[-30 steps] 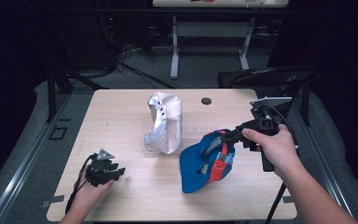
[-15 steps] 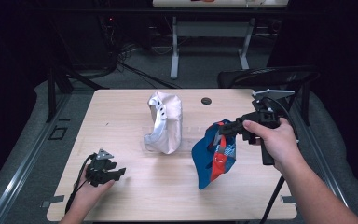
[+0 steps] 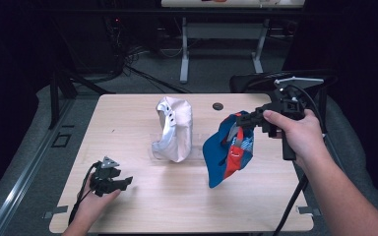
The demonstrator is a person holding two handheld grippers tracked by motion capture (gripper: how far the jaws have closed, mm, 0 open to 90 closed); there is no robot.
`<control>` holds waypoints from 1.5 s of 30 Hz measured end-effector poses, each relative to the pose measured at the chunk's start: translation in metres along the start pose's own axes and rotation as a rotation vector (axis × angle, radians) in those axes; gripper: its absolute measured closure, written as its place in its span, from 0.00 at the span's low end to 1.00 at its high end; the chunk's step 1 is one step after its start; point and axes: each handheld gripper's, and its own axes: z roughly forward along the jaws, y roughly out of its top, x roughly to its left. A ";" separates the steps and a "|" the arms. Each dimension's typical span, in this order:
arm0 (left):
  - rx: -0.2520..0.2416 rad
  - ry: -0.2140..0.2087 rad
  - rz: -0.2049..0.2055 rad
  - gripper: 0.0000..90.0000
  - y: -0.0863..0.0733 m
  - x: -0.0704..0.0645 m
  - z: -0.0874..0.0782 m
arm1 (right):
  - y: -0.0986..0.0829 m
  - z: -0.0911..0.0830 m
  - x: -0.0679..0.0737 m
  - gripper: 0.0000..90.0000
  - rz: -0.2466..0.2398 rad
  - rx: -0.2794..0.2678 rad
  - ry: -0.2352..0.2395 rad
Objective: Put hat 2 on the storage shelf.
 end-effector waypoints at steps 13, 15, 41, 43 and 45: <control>0.019 -0.012 0.005 0.47 0.000 0.000 -0.001 | 0.022 -0.005 0.007 0.87 0.019 -0.032 -0.015; 0.018 -0.012 0.004 0.47 0.001 0.000 -0.001 | 0.029 -0.005 0.009 0.87 0.021 -0.035 -0.014; 0.014 -0.007 0.008 0.47 -0.001 0.000 0.001 | 0.075 0.011 0.018 0.87 0.034 -0.072 -0.059; 0.014 -0.008 0.009 0.47 -0.001 0.001 0.001 | 0.078 0.012 0.017 0.87 0.042 -0.068 -0.071; 0.023 -0.013 0.009 0.47 0.000 0.001 0.000 | 0.080 0.013 0.016 0.87 0.040 -0.064 -0.079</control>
